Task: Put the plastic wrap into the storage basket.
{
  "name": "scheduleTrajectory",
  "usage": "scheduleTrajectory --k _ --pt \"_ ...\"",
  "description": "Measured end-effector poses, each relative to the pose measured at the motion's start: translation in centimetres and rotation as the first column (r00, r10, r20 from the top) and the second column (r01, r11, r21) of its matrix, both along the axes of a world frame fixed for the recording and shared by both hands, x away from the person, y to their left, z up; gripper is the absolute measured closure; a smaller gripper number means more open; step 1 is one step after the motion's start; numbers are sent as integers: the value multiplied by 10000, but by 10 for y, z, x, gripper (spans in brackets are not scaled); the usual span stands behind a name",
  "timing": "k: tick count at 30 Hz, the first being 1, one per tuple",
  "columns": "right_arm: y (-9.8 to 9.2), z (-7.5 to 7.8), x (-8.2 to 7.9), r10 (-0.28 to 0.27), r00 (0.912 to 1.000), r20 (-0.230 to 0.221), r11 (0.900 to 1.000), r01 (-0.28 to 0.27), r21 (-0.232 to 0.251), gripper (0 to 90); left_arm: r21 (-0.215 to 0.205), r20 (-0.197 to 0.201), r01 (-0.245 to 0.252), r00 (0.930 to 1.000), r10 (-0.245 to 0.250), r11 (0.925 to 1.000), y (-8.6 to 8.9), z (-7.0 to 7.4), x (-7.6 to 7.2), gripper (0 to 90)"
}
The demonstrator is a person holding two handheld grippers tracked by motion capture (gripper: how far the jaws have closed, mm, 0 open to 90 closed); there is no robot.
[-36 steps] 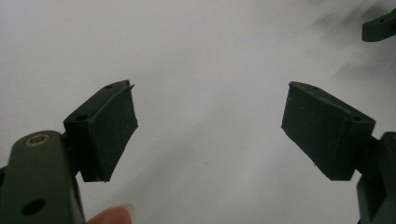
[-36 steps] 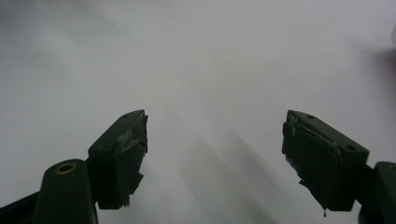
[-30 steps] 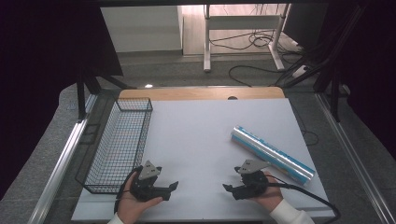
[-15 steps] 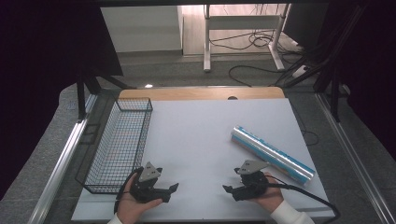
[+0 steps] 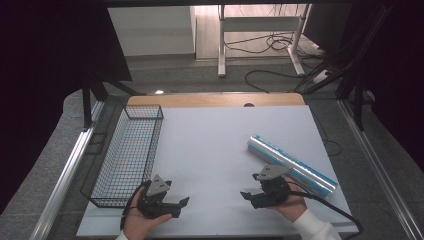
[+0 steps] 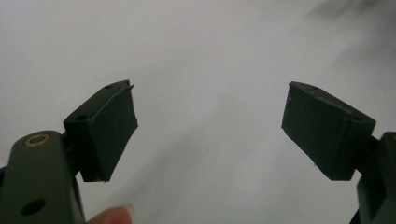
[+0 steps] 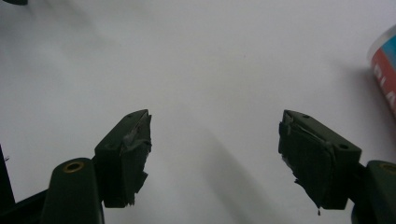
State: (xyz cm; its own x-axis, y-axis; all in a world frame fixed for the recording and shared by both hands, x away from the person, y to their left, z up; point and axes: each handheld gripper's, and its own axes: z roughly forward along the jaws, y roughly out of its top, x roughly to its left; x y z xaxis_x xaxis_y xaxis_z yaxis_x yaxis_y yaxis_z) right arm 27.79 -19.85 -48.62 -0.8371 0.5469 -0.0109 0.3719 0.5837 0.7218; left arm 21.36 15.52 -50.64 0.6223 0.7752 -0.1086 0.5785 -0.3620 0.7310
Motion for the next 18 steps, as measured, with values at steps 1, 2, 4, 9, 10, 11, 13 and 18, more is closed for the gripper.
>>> scheduleTrajectory --k 1,2,4,9,10,11,13,18 --pt "1 3 0 63 10000 70 10000 -63 -15 256 3 2 0 10000 0 10000 0 0 0 179" --pt "2 5 0 129 9998 130 9999 -128 -33 256 27 -1 19 10000 -19 10000 0 0 -1 179" --pt "3 10 1 211 9996 175 9998 -210 -53 257 -20 -2 -1 10000 1 10000 0 0 -1 179" --pt "2 20 5 292 9987 420 9993 -282 -234 258 -42 -13 22 10000 -22 10000 -1 0 0 179" --pt "1 22 5 287 9985 465 9992 -274 -280 257 -42 -6 23 10000 -23 10000 -1 0 0 179" --pt "0 24 6 267 9985 486 9991 -251 -348 255 -54 -11 25 10000 -25 10000 -1 1 0 179" --pt "-2 27 8 248 9986 472 9990 -230 -392 253 -34 -10 65 10000 -65 10000 -2 1 0 179" --pt "-8 34 13 142 9986 514 9986 -116 -516 254 -25 5 44 10000 -44 10000 -4 1 0 179"
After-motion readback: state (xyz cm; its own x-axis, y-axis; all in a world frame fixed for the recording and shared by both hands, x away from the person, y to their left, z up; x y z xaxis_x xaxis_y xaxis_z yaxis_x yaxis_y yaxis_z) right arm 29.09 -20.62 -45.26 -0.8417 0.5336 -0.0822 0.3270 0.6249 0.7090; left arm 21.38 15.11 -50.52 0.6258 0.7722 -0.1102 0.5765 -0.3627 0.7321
